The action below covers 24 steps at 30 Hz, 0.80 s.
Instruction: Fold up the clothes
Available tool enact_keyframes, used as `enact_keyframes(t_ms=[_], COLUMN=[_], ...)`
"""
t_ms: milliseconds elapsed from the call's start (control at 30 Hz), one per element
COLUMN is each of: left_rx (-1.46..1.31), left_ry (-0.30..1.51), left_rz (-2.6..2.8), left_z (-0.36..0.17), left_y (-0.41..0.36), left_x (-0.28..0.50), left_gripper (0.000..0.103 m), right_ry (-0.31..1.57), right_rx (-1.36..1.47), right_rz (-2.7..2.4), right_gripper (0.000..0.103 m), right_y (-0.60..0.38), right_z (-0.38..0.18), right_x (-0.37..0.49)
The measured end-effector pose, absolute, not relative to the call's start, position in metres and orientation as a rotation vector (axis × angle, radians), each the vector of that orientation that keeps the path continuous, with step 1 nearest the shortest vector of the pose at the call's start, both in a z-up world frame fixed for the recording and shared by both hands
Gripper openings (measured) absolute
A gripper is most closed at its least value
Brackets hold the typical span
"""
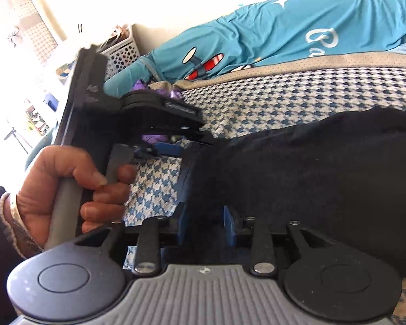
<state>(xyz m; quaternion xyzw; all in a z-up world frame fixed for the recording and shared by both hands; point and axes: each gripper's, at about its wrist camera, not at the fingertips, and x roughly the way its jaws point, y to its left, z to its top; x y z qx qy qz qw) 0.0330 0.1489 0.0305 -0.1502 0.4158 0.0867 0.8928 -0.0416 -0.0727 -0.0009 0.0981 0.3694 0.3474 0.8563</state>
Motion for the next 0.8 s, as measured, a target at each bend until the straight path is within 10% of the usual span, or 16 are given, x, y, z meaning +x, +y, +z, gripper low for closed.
enact_keyframes(t_ms=[800], left_rx=[-0.309], left_ry=[0.946], left_rz=[-0.163], left_z=[0.012], left_y=[0.053], left_x=[0.037], left_gripper=[0.075], right_ry=[0.696], right_rx=[0.169], right_rz=[0.322], right_gripper=[0.040], right_y=[-0.253], right_z=[0.035], right_x=[0.020])
